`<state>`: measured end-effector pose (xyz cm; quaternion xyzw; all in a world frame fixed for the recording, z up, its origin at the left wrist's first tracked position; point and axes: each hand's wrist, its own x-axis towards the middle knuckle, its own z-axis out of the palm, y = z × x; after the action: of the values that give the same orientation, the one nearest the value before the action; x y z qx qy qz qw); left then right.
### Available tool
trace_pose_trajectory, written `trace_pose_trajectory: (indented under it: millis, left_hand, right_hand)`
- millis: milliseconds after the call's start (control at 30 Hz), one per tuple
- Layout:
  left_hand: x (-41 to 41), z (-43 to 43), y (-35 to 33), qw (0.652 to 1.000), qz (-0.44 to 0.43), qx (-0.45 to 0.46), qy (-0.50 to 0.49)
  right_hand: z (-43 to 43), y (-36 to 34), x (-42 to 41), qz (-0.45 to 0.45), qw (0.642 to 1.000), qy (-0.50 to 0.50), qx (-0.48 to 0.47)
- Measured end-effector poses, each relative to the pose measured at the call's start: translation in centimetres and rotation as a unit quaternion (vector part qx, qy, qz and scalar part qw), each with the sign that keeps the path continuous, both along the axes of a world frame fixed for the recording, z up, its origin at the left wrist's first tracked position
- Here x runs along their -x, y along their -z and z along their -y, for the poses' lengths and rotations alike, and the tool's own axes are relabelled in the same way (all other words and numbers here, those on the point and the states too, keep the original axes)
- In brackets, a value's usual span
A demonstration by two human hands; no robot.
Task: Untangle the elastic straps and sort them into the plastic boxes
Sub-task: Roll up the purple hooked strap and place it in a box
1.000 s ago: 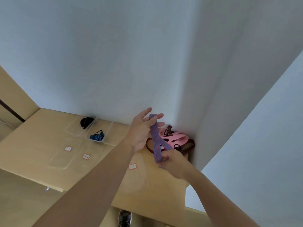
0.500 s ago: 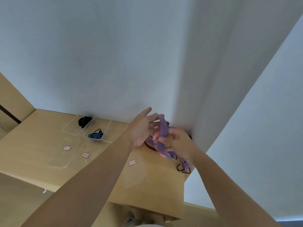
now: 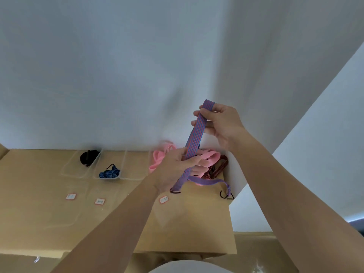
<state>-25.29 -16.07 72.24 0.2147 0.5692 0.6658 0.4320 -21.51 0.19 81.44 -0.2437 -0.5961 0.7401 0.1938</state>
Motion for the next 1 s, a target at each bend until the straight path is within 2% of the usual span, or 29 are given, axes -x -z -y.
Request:
trace_pose_trajectory:
  millis: [333,467,567,733,867,933,1000]
  left_hand:
    - [1.9,3.3,0.1,0.976,-0.162,0.058,0.136]
    - [2.3,4.9,0.2,0.964,-0.144,0.095,0.201]
    - [2.3,6.0,0.1,0.963,-0.125,0.086,0.223]
    - [2.6,6.6,-1.4,0.972,-0.090,0.039,0.212]
    - [2.7,5.6,-3.3,0.987,-0.085,0.008,0.136]
    - [3.0,4.8,-4.2,0.991,-0.089,-0.004,0.104]
    - [3.3,3.9,-5.4,0.991,-0.088,-0.020,0.095]
  right_hand:
    - [-1.0,1.0,0.8,-0.002,0.987,0.157,0.036]
    - [-1.9,2.0,0.3,0.003,0.975,0.210,0.074]
    - [-2.9,2.5,-0.4,0.006,0.969,0.232,0.089]
    - [-3.4,4.0,-1.4,0.058,0.964,0.232,0.119]
    - [-2.3,5.2,-2.4,0.135,0.961,0.214,0.111]
    - [-1.1,5.2,-3.3,0.134,0.964,0.213,0.089]
    - [0.2,4.9,-4.7,0.099,0.979,0.171,0.052]
